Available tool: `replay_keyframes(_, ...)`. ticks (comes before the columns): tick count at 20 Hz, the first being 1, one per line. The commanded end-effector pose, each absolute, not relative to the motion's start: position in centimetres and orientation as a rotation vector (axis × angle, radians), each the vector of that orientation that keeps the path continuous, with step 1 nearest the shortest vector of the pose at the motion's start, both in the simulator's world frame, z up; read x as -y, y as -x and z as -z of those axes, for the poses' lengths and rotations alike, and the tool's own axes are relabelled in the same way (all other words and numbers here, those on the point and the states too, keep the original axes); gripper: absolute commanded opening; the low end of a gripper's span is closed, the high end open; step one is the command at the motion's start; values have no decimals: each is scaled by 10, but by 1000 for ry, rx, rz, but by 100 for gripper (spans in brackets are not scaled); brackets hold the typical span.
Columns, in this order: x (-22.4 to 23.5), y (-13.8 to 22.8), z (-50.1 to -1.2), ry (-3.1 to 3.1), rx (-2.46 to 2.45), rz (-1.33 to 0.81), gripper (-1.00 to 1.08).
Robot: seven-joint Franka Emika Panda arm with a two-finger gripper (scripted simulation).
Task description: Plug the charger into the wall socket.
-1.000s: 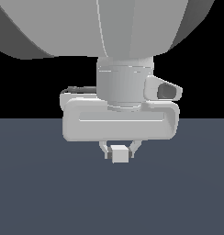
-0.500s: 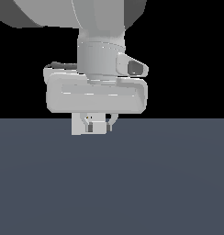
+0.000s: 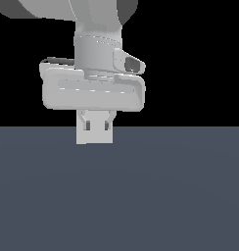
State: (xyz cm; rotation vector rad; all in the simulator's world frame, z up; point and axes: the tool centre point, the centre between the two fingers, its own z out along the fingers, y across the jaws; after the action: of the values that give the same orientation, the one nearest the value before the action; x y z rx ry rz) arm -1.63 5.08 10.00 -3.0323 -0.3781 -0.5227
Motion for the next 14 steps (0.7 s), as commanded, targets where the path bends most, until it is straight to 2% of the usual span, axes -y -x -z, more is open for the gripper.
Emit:
replay_keyframes(1,-51,16,-100,3032,379,522,-100)
replay_keyframes(8,-52,11,-100,3032,379,522,-100)
replay_keyframes(14,-57,-6,-100,3033,380,522,-100)
